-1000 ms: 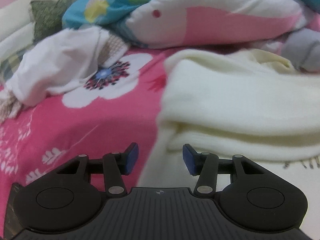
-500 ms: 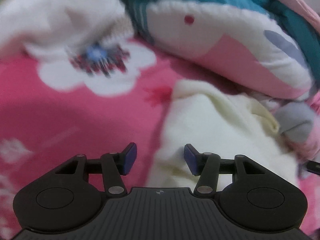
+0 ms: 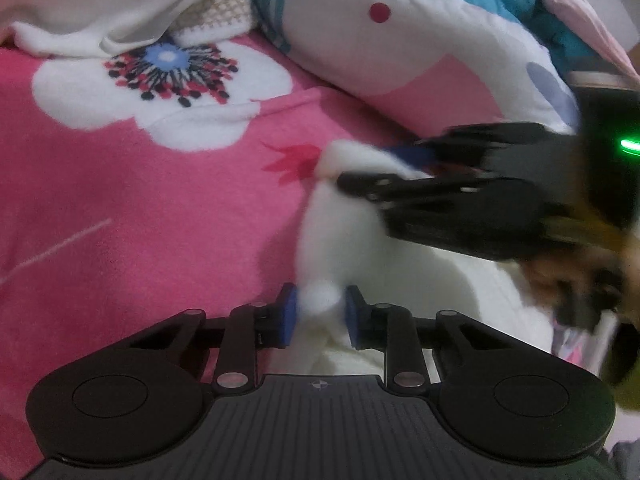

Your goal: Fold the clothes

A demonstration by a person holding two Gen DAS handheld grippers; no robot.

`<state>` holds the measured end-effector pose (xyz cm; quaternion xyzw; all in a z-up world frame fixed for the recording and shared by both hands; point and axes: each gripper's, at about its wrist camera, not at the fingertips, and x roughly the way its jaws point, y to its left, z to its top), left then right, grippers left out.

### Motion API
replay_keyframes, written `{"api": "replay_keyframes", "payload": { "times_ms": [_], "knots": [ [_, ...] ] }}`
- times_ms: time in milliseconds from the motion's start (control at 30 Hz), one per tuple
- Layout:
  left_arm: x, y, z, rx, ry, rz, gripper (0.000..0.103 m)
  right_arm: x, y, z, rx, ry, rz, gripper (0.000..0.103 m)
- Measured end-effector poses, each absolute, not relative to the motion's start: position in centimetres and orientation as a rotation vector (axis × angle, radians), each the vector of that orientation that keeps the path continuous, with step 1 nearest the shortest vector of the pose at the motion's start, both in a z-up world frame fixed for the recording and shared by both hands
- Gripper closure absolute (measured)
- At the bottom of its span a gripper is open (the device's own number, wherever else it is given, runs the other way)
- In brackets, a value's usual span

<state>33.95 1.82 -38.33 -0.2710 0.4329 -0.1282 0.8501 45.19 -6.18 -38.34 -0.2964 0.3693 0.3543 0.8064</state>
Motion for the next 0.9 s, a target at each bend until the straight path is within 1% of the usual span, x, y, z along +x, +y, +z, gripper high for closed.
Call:
{"api": "replay_keyframes", "payload": {
  "times_ms": [33, 67, 133, 200, 233, 300, 367, 400, 467, 500, 533, 567, 600, 633, 667, 767, 800, 833, 867, 900],
  "knots": [
    [33.8, 1.8, -38.3, -0.566, 0.911, -0.275, 0.080, 46.0, -6.6, -38.4, -0.578, 0.822, 0.747, 0.077],
    [33.7, 2.0, -38.4, -0.577, 0.912, -0.279, 0.080, 46.8, -6.9, -38.5, -0.522, 0.853, 0.735, 0.082],
    [33.6, 2.4, -38.6, -0.604, 0.913, -0.290, 0.080, 48.5, -7.9, -38.7, -0.386, 0.916, 0.706, 0.085],
    [33.7, 2.6, -38.9, -0.612, 0.916, -0.300, 0.080, 50.4, -11.5, -39.2, -0.039, 0.986, 0.608, 0.088],
    [33.7, 2.7, -39.0, -0.616, 0.918, -0.305, 0.080, 51.3, -13.4, -39.8, 0.127, 1.013, 0.551, 0.094],
    [33.8, 2.9, -39.0, -0.614, 0.924, -0.315, 0.080, 52.8, -16.8, -41.1, 0.437, 1.046, 0.440, 0.094],
    [33.9, 3.0, -39.2, -0.617, 0.931, -0.319, 0.080, 53.0, -18.7, -41.0, 0.523, 1.004, 0.339, 0.097],
    [33.9, 3.1, -39.3, -0.624, 0.931, -0.321, 0.080, 53.1, -19.4, -40.9, 0.554, 0.981, 0.297, 0.097],
    [33.9, 3.0, -39.3, -0.624, 0.929, -0.322, 0.080, 53.1, -19.0, -39.4, 0.476, 0.945, 0.331, 0.095],
    [33.8, 2.9, -39.1, -0.617, 0.925, -0.321, 0.080, 53.2, -17.8, -38.7, 0.385, 0.957, 0.389, 0.095],
    [33.7, 2.8, -39.0, -0.611, 0.922, -0.321, 0.080, 53.3, -16.5, -38.0, 0.285, 0.966, 0.445, 0.091],
    [33.6, 2.7, -38.8, -0.598, 0.914, -0.320, 0.080, 53.1, -14.6, -37.6, 0.146, 0.972, 0.491, 0.079],
    [33.5, 2.5, -38.6, -0.585, 0.906, -0.320, 0.080, 52.9, -12.7, -37.2, 0.007, 0.974, 0.536, 0.069],
    [33.4, 2.3, -38.4, -0.571, 0.898, -0.320, 0.080, 52.6, -10.8, -36.8, -0.134, 0.968, 0.580, 0.049],
    [33.2, 2.1, -38.1, -0.546, 0.884, -0.322, 0.080, 52.0, -8.8, -36.8, -0.284, 0.934, 0.620, 0.041],
    [32.7, 1.4, -37.1, -0.476, 0.844, -0.341, 0.081, 50.6, -3.8, -38.0, -0.677, 0.863, 0.720, 0.041],
    [32.5, 1.2, -36.9, -0.456, 0.834, -0.349, 0.081, 50.3, -2.7, -39.2, -0.788, 0.878, 0.744, 0.043],
    [32.3, 1.1, -36.7, -0.435, 0.824, -0.357, 0.081, 50.2, -1.8, -40.1, -0.883, 0.892, 0.762, 0.052],
    [32.1, 0.9, -36.5, -0.419, 0.814, -0.366, 0.081, 50.4, -1.8, -40.3, -0.899, 0.910, 0.750, 0.072],
    [32.0, 0.9, -36.4, -0.414, 0.809, -0.370, 0.081, 50.7, -1.8, -40.5, -0.916, 0.928, 0.739, 0.076]
  ]
}}
